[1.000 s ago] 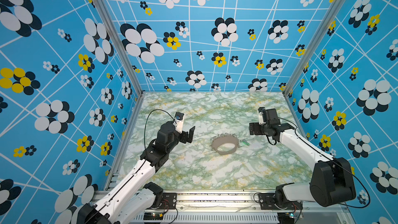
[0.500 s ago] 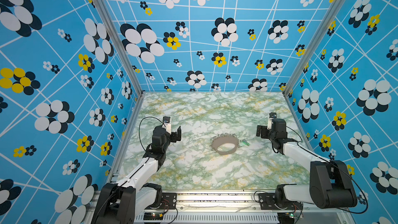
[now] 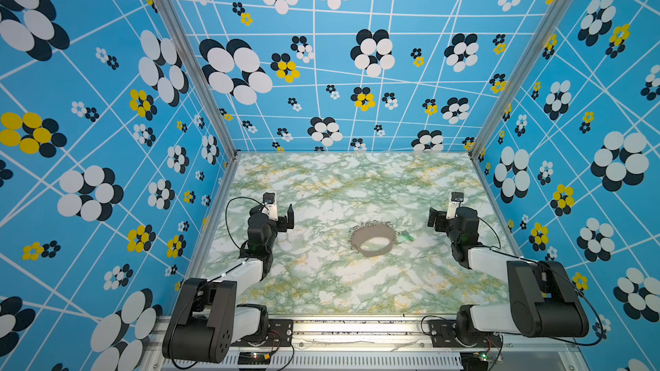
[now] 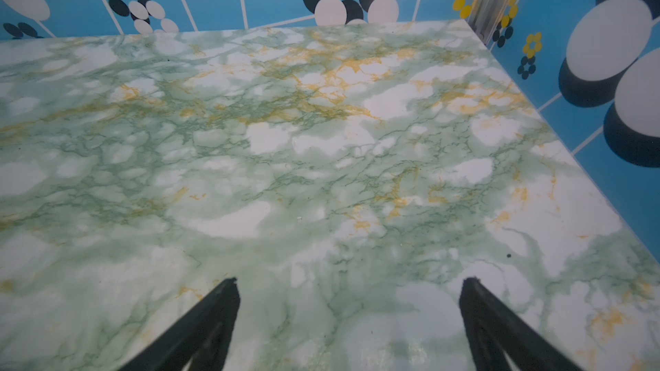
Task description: Put the keys on the keyring
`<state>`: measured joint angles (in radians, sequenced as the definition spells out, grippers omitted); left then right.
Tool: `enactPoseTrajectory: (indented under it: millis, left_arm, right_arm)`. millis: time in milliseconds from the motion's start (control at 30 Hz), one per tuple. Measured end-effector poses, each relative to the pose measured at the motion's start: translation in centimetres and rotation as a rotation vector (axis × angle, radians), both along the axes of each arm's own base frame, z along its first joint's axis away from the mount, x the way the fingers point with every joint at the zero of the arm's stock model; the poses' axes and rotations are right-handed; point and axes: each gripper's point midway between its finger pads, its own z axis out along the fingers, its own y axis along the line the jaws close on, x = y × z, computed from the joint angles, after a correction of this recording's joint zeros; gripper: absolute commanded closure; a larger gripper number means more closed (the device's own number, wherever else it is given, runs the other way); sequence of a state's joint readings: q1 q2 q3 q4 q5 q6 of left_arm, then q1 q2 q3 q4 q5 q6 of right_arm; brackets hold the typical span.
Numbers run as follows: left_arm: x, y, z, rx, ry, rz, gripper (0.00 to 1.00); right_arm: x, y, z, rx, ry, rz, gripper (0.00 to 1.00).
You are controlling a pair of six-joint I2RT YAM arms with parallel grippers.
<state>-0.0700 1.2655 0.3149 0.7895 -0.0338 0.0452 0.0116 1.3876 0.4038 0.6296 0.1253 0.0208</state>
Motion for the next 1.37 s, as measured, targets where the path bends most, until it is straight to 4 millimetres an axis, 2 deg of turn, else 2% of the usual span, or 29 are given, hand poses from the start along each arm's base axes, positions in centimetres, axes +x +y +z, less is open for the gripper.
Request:
enactPoseTrajectory:
  millis: [167, 333, 400, 500, 600, 733, 1000, 1133, 1367]
  left_arm:
    - [0.4, 0.0, 0.0, -0.002, -0.015, 0.000, 0.02]
    - [1.0, 0.2, -1.7, 0.002, 0.007, 0.009, 0.02]
    - [1.1, 0.3, -2.7, 0.005, 0.024, 0.018, 0.02]
    - [1.2, 0.5, -3.7, 0.009, 0.037, 0.029, 0.02]
    - [1.4, 0.6, -4.1, 0.011, 0.036, 0.037, 0.02]
    - [1.6, 0.7, -4.7, 0.015, 0.043, 0.045, 0.01]
    - [1.7, 0.8, -4.4, 0.020, 0.026, 0.062, 0.00]
    - [1.7, 0.8, -4.3, 0.021, 0.026, 0.062, 0.00]
    - [1.7, 0.9, -4.3, 0.023, 0.026, 0.068, 0.01]
  right_arm:
    - [0.5, 0.0, 1.2, -0.005, -0.052, 0.003, 0.01]
    - [0.7, 0.2, 1.9, 0.000, -0.116, 0.013, 0.01]
    - [0.5, 0.4, 1.1, 0.005, -0.136, 0.023, 0.01]
    - [-0.6, 0.6, -1.7, 0.008, -0.096, 0.033, 0.01]
    - [-0.8, 0.6, -2.5, 0.010, -0.093, 0.036, 0.01]
    - [-0.4, 0.4, -1.6, 0.006, -0.131, 0.027, 0.01]
    - [-0.1, 0.4, -0.1, 0.005, -0.197, 0.025, 0.01]
    - [-0.5, 0.5, -0.1, 0.005, -0.211, 0.029, 0.01]
    - [0.0, 0.8, 0.4, 0.002, -0.219, 0.030, 0.01]
